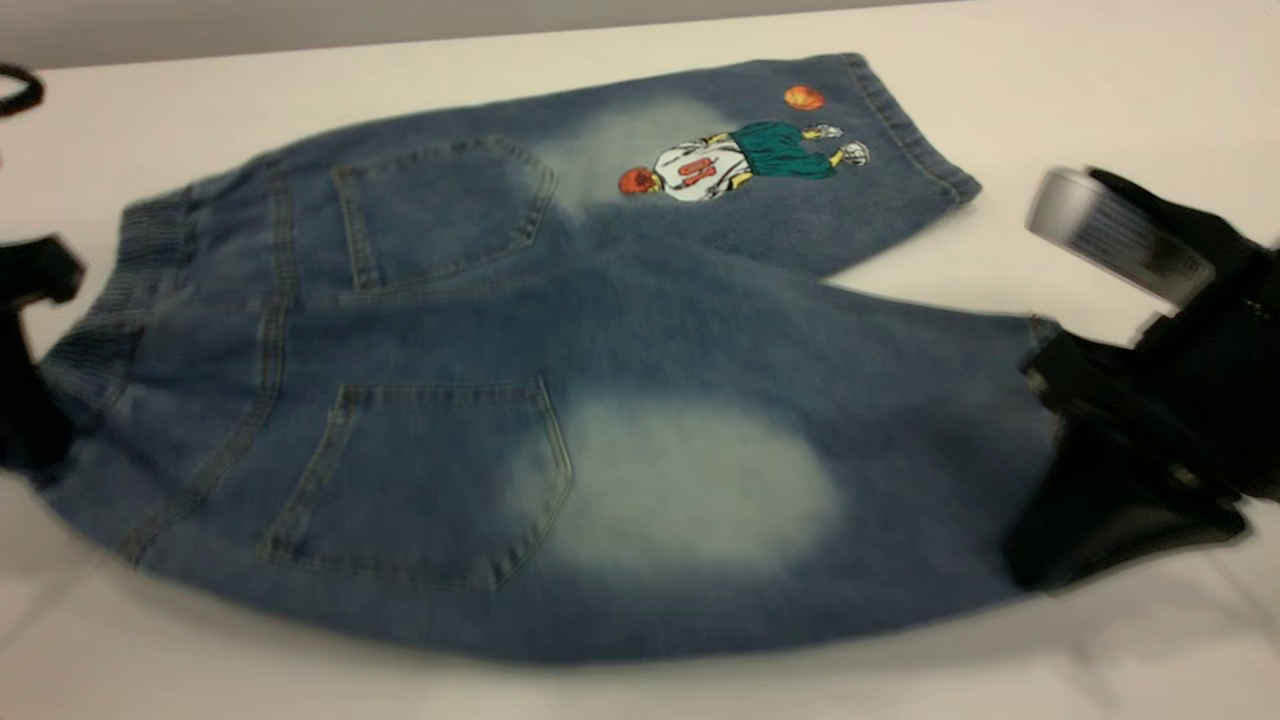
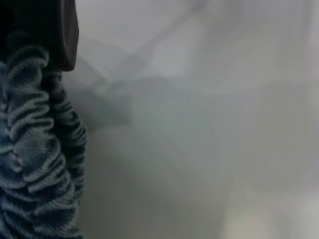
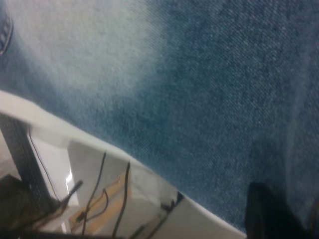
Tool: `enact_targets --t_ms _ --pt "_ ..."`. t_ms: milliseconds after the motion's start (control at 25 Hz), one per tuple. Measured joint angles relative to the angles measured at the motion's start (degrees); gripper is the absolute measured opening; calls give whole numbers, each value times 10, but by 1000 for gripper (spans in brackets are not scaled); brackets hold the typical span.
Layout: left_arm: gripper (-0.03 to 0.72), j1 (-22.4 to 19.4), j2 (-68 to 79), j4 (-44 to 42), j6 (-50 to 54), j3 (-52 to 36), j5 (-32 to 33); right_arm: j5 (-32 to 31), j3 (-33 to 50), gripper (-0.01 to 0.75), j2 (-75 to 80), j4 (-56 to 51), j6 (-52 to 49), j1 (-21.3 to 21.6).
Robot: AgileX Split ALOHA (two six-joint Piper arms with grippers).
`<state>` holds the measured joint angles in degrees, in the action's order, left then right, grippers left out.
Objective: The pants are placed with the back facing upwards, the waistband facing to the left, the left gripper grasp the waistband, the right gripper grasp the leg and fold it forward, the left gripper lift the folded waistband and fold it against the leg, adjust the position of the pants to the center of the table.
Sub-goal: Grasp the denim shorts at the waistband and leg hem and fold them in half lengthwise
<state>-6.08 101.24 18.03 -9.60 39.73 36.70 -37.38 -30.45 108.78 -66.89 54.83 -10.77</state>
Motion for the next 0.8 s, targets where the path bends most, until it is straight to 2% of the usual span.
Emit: enact_targets --t_ms 280,560,800 --pt "120 0 -76 33 15 -69 33 -48 38 18 -112 60 -90 0" --pt "120 0 -154 70 11 -77 90 -115 34 18 -230 159 -208 0" --pt "120 0 -211 135 11 -77 65 -161 -26 18 -285 211 -293 0"
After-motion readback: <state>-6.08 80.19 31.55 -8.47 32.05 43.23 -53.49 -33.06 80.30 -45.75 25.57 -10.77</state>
